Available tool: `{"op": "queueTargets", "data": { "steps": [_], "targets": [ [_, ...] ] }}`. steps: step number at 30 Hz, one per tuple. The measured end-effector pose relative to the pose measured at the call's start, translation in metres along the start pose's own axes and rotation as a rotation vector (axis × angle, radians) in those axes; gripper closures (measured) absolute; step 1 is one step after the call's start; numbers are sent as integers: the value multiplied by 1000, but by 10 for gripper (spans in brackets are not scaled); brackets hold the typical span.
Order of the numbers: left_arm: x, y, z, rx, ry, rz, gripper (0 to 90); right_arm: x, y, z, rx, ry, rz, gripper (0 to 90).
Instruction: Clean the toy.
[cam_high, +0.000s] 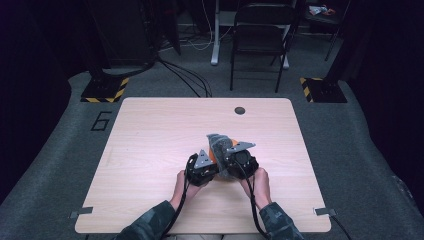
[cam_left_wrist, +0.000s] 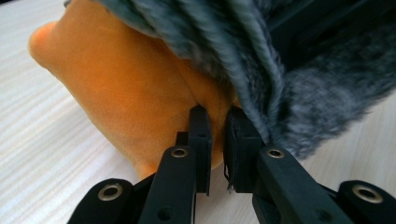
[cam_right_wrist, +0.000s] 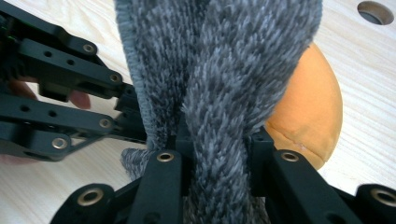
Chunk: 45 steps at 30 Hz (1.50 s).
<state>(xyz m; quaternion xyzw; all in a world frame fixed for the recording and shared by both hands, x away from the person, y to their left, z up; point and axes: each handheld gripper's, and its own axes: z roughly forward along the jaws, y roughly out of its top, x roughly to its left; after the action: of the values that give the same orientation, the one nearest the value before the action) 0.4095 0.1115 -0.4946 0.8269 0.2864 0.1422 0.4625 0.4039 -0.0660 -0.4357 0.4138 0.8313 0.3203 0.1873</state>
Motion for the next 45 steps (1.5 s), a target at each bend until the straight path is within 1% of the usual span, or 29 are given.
{"op": "queueTargets", "data": {
  "steps": [1,2,4,7,11,12,13,15,19,20,22,24,25,26,28,29,30,31,32,33,35,37,39,40,41,42,43,44,45],
  "targets": [
    [0,1,-1,4,0,13,820,-2,0,-1,-2,2,5,728],
    [-1,1,-1,-2,1,6,820,-4,1,-2,1,-3,6,728],
    [0,2,-1,-3,4,15,819,-8,0,-5,4,-21,7,728],
    [-1,2,-1,-6,-1,2,819,-19,-3,-5,9,-22,35,727],
    [1,2,-1,-8,2,5,820,-31,-8,-3,17,-36,73,725],
    [1,2,-1,-8,2,5,820,-35,-9,-3,19,-38,70,725],
    [0,2,-1,-9,4,6,819,-38,-10,-2,23,-47,82,725],
    [0,2,-1,-8,3,7,819,-43,-13,-2,37,-68,84,725],
    [0,2,0,-8,0,6,819,-56,-21,2,62,-80,125,725],
    [0,1,0,-7,-1,6,819,-58,-23,3,66,-86,139,725],
    [1,1,0,-7,1,5,819,-64,-28,8,82,-90,139,725],
    [1,1,0,-6,0,5,820,-70,-34,14,100,-93,169,725],
    [0,1,0,-5,1,7,819,-72,-38,17,119,-93,187,725],
    [0,1,0,-4,2,8,819,-74,-42,21,137,-100,188,725],
    [1,1,0,-4,3,9,819,-77,-50,31,193,-112,189,725],
    [2,1,-1,-2,0,5,818,-78,-54,35,203,-106,196,722],
    [2,1,-1,-10,3,-2,818,-80,-55,36,187,-96,208,722],
    [3,1,-1,-8,2,-3,817,-81,-53,35,195,-91,210,722],
    [4,1,-1,-9,5,-6,817,-81,-50,32,200,-100,199,722],
    [5,1,-2,-7,4,-9,815,-82,-48,28,195,-105,204,723],
    [6,0,-2,-10,9,-11,813,-83,-42,16,155,-110,210,724],
    [6,0,-2,-7,12,-9,809,-83,-32,1,89,-117,198,725],
    [6,1,-2,-7,14,-4,808,-77,-23,-14,26,-105,190,726],
    [6,1,-1,-10,17,-5,807,-73,-18,-19,-8,-80,171,726],
    [6,1,-1,-12,19,-5,807,-68,-15,-21,-17,-62,157,726],
    [7,1,-1,-11,20,-6,805,-63,-13,-20,-16,-45,136,726],
    [7,0,-1,-15,21,-11,801,-57,-12,-16,1,-35,126,726],
    [8,0,-1,-11,22,-16,791,-53,-13,-9,32,-29,107,727],
    [8,0,-2,-5,18,-17,771,-49,-15,-2,48,-38,97,729]
  ]
}}
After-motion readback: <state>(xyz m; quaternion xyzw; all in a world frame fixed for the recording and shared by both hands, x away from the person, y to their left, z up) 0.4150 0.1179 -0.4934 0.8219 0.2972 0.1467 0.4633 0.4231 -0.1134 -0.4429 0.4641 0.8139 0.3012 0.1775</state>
